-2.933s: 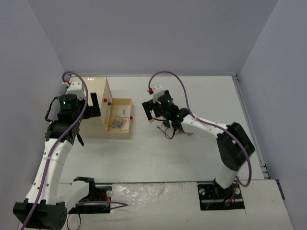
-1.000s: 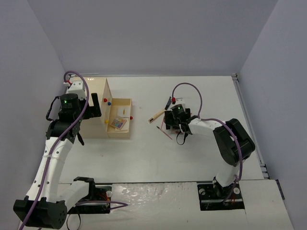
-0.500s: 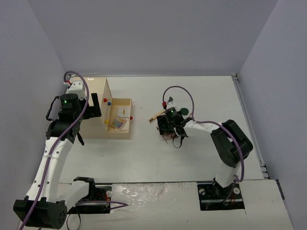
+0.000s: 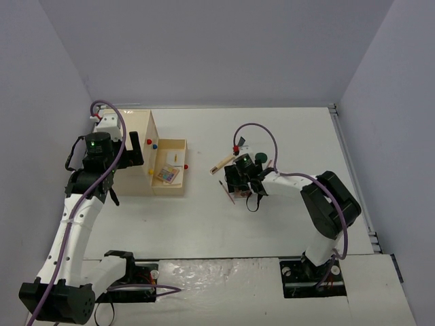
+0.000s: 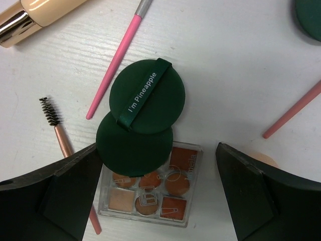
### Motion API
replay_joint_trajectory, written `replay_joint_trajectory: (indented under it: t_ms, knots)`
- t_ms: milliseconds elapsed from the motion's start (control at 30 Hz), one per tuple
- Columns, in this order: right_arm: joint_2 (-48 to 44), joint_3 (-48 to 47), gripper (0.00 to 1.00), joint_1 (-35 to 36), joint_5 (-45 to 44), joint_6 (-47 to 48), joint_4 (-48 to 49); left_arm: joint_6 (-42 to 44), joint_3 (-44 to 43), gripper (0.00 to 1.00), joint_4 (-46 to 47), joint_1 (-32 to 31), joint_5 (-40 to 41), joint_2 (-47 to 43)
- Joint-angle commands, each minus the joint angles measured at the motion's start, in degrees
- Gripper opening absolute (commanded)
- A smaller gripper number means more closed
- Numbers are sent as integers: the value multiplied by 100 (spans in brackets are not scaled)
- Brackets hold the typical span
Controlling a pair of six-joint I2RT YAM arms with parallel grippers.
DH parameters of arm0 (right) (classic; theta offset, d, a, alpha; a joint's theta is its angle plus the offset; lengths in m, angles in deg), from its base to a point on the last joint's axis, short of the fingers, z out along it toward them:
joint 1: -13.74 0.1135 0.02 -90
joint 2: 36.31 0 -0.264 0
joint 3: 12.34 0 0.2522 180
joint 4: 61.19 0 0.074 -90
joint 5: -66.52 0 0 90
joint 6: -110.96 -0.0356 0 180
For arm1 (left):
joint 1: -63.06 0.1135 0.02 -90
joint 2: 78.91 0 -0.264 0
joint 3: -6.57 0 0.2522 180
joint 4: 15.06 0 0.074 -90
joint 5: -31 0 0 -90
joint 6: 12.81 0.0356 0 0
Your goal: Organize the makeup
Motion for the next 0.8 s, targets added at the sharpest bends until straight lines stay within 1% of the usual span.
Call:
replay_joint_trajectory:
  t_ms: [0, 233, 333, 400, 433, 500, 567, 600, 633, 767]
  knots:
    - [-314, 30, 91, 75, -133, -145, -64, -46, -243, 97, 230, 45, -67, -37]
    - [-33, -108, 90, 178, -118, -246, -168, -46, -243, 97, 230, 45, -67, -28]
    - [51, -150, 88, 189, -78, -255, -175, -55, -243, 97, 230, 45, -67, -28]
    - [40, -161, 84, 186, -115, -236, -178, -55, -243, 97, 230, 45, -67, -23]
    - [30, -171, 81, 188, -148, -221, -176, -55, -243, 97, 232, 45, -67, -21]
    - [16, -200, 70, 179, -250, -176, -186, -55, -243, 97, 241, 45, -68, -26]
    - [15, -269, 58, 173, -324, -130, -203, -55, -243, 97, 247, 45, -75, -20]
    - [10, -310, 49, 178, -345, -104, -224, -55, -243, 97, 242, 45, -75, -25]
    - [2, -357, 42, 181, -368, -79, -243, -55, -243, 97, 242, 45, -75, -28]
    - [-65, -556, 30, 167, -415, 28, -307, -55, -243, 97, 239, 45, -71, -28]
